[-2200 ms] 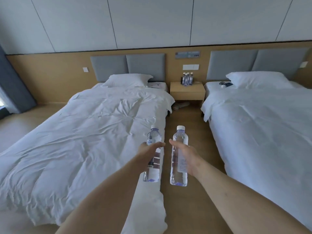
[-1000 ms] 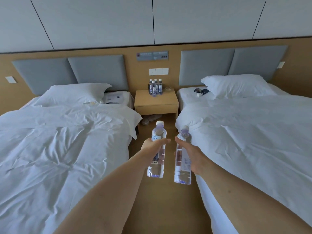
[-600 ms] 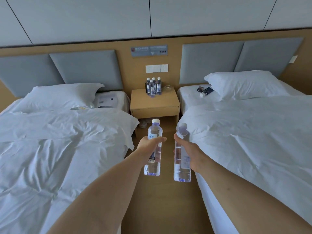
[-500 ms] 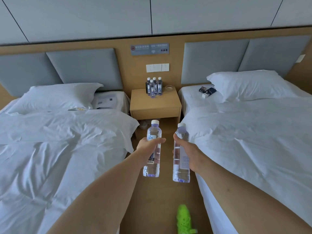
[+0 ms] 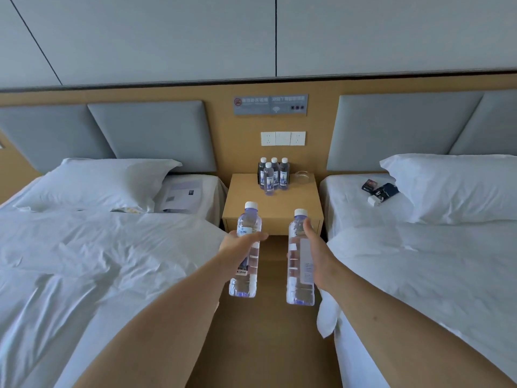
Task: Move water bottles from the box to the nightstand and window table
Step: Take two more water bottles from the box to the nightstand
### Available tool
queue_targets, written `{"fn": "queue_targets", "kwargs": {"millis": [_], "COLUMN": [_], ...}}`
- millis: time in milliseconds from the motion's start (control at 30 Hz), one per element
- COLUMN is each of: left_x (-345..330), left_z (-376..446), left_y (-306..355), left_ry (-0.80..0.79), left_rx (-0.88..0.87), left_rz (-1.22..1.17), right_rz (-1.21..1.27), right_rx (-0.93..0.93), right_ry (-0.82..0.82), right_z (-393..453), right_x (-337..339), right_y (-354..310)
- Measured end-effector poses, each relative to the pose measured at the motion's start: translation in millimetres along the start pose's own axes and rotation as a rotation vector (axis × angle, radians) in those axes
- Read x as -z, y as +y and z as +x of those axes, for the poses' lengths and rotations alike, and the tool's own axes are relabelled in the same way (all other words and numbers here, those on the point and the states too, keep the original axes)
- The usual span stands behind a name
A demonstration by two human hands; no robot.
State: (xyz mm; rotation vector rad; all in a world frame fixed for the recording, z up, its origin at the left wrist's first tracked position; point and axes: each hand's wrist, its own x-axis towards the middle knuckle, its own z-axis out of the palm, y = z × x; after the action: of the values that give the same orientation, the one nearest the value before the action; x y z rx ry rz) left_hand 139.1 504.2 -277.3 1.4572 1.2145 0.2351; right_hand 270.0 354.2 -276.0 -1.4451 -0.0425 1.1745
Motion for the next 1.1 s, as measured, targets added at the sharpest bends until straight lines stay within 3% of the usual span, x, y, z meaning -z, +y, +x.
{"fn": "queue_targets", "kwargs": {"millis": [500, 667, 800, 967, 1100], "left_x": [-12.7, -1.9, 1.8, 1.3, -16.8], "left_z": [199.9, 285.1, 344.5, 403.2, 441.6], "left_y": [79.6, 118.0, 145.5, 151.1, 154.3], "left_ry": [-0.17, -0.229, -0.156, -0.109, -0.139], "left_rx": [0.069, -0.009, -0.137, -0.214, -0.248], "left_rz": [-0.153, -0.011, 0.21, 0.527, 0.628], "right_rz": [-0.013, -0.067, -0.148, -0.239, -0.277], "right_rx": [-0.069, -0.04, 0.02, 0.082, 0.079], "right_ry": [0.119, 0.18, 0.259, 0.368, 0.396], "right_z": [189.5, 255.9, 303.8, 356.0, 396.1], "right_x": [-24.0, -47.4, -64.3, -68.2, -56.8], "right_y": [-94.6, -146.6, -182.5, -193.3, -201.6]}}
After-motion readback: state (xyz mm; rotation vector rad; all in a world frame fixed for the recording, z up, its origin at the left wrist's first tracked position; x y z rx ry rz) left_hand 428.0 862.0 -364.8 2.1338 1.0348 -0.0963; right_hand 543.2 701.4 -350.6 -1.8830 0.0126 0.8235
